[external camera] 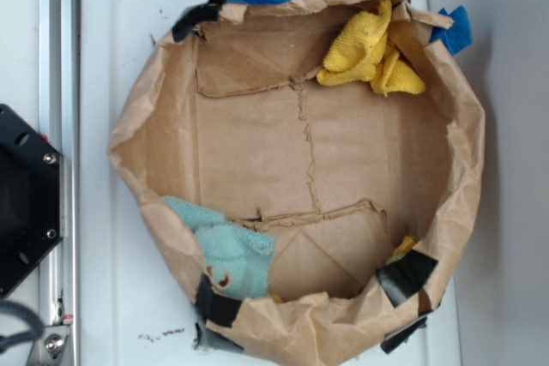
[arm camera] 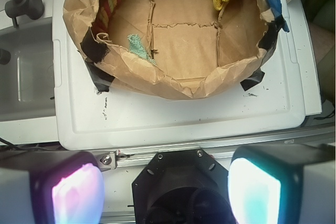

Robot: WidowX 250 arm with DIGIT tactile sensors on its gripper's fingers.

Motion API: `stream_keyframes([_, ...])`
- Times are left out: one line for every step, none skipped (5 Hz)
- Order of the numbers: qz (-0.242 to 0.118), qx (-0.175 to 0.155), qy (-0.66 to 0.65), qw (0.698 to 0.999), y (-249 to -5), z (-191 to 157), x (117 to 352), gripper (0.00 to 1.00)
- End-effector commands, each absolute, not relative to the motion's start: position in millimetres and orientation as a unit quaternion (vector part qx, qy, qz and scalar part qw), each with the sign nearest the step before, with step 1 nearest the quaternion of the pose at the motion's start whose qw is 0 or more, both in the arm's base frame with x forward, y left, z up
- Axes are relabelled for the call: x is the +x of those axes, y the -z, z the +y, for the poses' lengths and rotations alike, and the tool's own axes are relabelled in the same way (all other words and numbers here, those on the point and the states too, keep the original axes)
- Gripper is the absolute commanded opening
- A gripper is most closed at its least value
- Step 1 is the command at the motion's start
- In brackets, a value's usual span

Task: Grab the yellow cloth.

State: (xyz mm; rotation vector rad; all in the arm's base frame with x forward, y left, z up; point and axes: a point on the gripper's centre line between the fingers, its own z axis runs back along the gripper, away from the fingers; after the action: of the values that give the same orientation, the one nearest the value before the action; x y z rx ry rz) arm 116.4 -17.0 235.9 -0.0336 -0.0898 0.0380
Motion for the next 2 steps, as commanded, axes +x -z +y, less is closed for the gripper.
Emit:
stream_keyframes([-0.045,-0.017,-0.019,0.999,-235.9,-17.0,116.4,1.00])
stream_keyframes([-0.050,-0.013,-0.013,0.999,-213.7,-15.9,149.9,1.00])
